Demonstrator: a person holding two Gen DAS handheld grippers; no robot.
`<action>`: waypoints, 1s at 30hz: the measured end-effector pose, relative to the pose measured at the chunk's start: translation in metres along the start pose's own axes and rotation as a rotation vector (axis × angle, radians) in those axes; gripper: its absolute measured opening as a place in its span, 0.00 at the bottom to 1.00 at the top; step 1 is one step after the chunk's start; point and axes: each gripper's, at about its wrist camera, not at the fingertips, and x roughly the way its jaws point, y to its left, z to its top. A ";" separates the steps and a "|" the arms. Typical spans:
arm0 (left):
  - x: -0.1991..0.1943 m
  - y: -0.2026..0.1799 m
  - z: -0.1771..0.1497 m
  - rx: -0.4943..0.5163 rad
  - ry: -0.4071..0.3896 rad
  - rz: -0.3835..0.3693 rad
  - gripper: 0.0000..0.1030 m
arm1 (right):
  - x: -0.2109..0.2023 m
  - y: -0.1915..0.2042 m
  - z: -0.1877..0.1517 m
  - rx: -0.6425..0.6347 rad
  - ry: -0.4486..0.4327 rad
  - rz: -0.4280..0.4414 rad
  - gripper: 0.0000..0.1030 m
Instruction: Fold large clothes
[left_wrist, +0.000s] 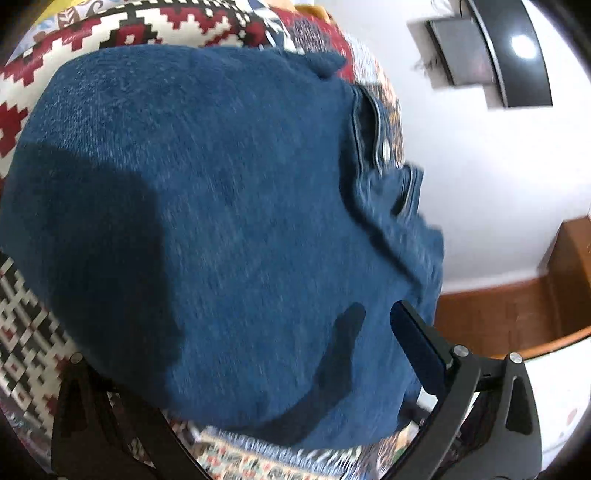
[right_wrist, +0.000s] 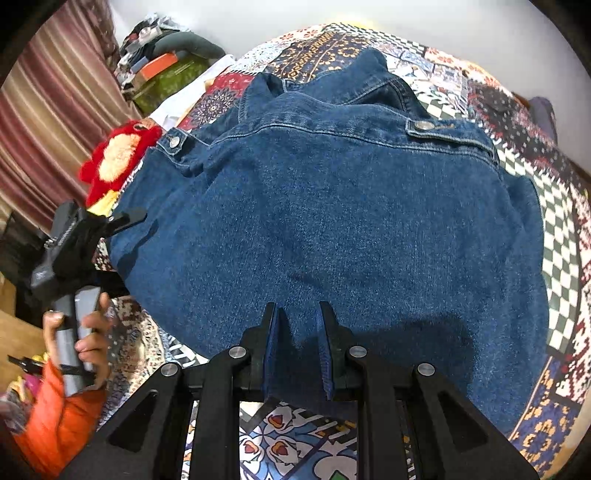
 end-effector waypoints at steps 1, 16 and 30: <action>0.000 -0.001 0.001 -0.005 -0.024 0.009 0.97 | 0.000 -0.003 0.000 0.016 0.003 0.016 0.15; -0.094 -0.096 -0.016 0.385 -0.271 0.210 0.33 | -0.043 0.031 0.006 -0.017 -0.002 0.012 0.15; -0.129 -0.126 -0.049 0.632 -0.409 0.403 0.33 | 0.052 0.140 0.005 -0.096 0.174 0.178 0.15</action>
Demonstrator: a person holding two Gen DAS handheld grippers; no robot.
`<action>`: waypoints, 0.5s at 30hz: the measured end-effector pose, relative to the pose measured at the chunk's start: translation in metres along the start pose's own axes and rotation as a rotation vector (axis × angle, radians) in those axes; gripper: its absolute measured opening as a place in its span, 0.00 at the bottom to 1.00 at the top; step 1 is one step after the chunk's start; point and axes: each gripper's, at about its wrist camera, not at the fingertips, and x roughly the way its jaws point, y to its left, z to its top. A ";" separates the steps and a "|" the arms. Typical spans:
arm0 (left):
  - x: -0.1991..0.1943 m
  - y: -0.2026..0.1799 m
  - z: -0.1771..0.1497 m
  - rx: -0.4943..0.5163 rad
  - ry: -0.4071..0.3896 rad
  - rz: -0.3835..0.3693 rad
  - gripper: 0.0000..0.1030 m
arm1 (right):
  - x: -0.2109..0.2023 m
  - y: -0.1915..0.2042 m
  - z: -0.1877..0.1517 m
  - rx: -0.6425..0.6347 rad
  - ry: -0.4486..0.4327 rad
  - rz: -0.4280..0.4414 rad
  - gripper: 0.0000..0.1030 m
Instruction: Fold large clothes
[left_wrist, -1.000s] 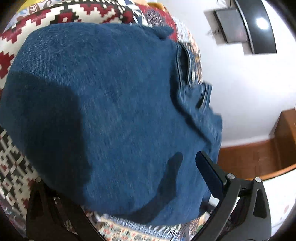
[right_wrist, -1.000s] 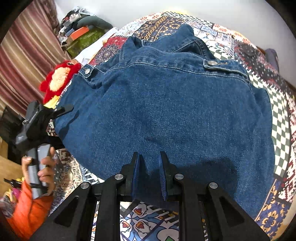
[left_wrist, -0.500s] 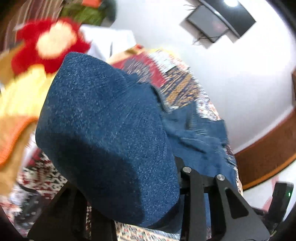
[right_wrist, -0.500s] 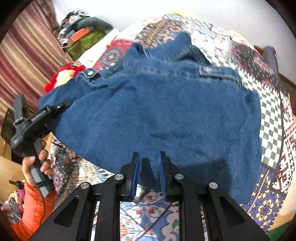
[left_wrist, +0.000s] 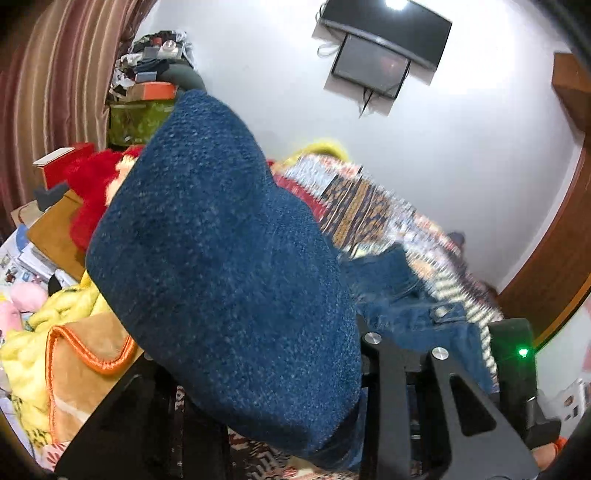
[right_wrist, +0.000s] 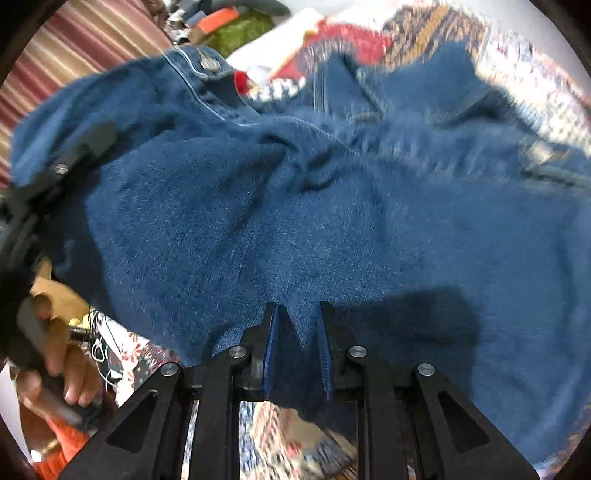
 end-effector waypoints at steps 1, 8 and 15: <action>0.000 -0.004 -0.004 0.016 0.008 0.020 0.33 | 0.009 -0.002 0.000 0.012 0.011 0.004 0.16; 0.016 -0.031 -0.007 0.119 -0.009 0.069 0.33 | 0.014 -0.037 0.007 0.119 0.100 0.183 0.17; 0.004 -0.121 -0.001 0.367 -0.119 0.004 0.33 | -0.071 -0.088 -0.018 0.179 -0.026 0.093 0.17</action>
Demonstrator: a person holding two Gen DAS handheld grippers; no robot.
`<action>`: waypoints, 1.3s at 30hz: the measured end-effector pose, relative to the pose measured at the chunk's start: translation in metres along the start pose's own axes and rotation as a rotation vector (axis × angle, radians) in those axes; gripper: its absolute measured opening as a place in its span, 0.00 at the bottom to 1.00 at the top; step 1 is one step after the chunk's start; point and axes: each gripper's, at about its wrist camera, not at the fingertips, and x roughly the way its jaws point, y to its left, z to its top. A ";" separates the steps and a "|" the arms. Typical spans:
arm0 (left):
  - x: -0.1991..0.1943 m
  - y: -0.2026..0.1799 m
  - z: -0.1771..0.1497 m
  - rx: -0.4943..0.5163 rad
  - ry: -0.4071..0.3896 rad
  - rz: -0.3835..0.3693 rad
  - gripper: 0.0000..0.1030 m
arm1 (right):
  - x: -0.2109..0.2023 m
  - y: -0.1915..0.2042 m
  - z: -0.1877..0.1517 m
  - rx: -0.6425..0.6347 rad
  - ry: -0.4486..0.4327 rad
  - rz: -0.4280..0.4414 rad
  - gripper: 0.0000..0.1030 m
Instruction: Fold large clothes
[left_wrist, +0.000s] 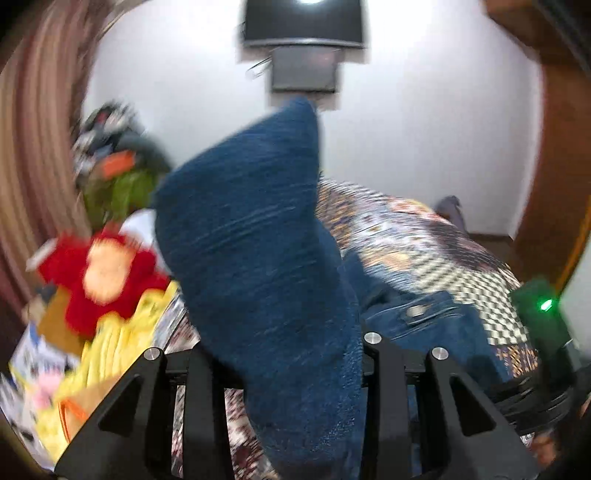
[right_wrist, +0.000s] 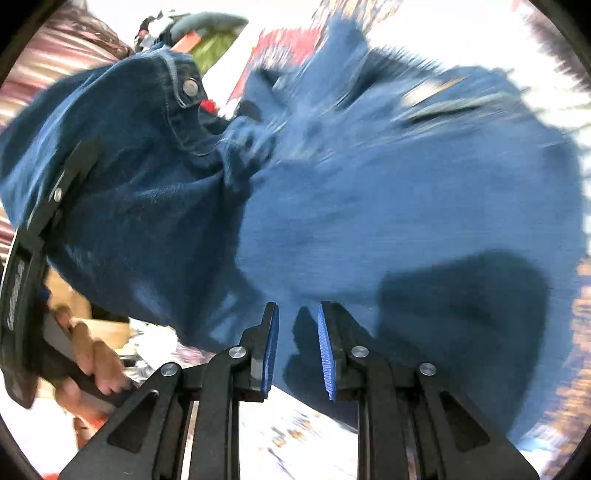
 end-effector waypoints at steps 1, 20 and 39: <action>-0.002 -0.017 0.003 0.051 -0.027 -0.010 0.33 | -0.018 -0.006 -0.005 -0.015 -0.036 -0.039 0.17; -0.012 -0.193 -0.096 0.678 0.141 -0.198 0.34 | -0.181 -0.115 -0.143 0.146 -0.213 -0.389 0.17; -0.048 -0.055 -0.039 0.308 0.194 -0.194 0.97 | -0.135 0.031 -0.074 -0.209 -0.287 -0.292 0.17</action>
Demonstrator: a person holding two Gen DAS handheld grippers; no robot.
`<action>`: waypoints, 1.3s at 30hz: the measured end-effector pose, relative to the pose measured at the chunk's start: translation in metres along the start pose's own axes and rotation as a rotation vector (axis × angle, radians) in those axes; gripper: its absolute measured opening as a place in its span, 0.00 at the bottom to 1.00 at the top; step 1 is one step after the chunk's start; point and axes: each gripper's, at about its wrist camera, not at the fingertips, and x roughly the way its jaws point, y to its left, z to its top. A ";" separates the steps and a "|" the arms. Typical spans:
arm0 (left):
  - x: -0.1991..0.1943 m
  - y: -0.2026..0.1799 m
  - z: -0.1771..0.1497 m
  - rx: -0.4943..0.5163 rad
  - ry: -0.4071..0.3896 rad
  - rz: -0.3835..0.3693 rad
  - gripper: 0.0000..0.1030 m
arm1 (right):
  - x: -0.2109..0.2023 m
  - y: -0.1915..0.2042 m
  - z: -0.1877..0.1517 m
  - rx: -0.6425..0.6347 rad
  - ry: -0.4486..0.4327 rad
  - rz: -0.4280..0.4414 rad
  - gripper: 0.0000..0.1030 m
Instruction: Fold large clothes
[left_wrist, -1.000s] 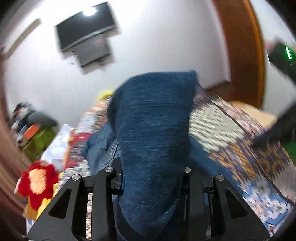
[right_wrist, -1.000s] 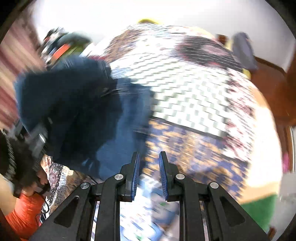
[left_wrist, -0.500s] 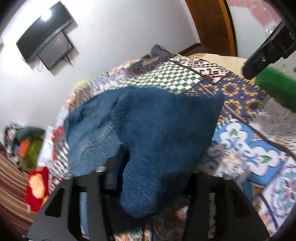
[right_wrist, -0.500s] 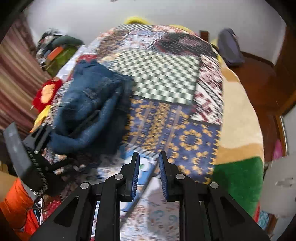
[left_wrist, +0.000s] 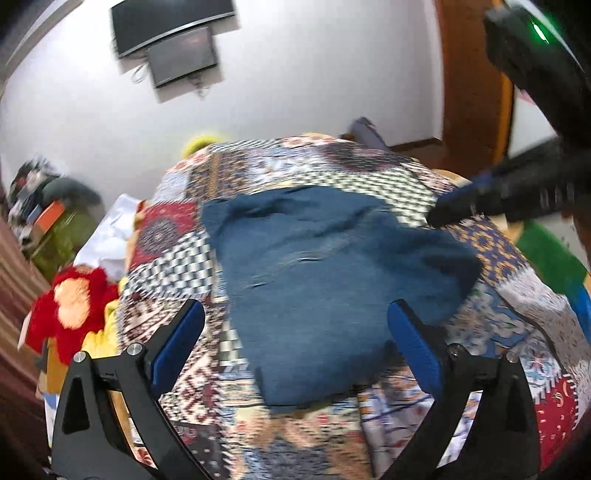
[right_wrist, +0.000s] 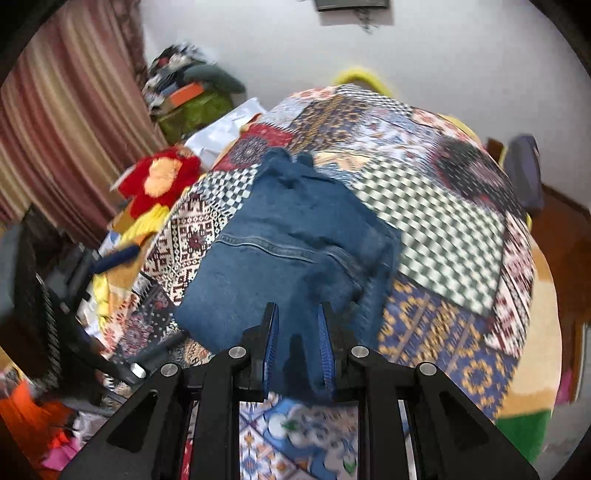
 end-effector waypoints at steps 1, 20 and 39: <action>0.005 0.009 -0.002 -0.019 0.014 0.004 0.97 | 0.012 0.007 0.002 -0.030 0.018 -0.024 0.17; 0.071 0.051 -0.067 -0.257 0.271 -0.198 1.00 | 0.064 -0.086 -0.063 0.233 0.120 -0.098 0.97; 0.097 0.101 0.053 -0.223 0.119 -0.136 1.00 | 0.036 -0.070 0.043 0.195 -0.045 0.039 0.97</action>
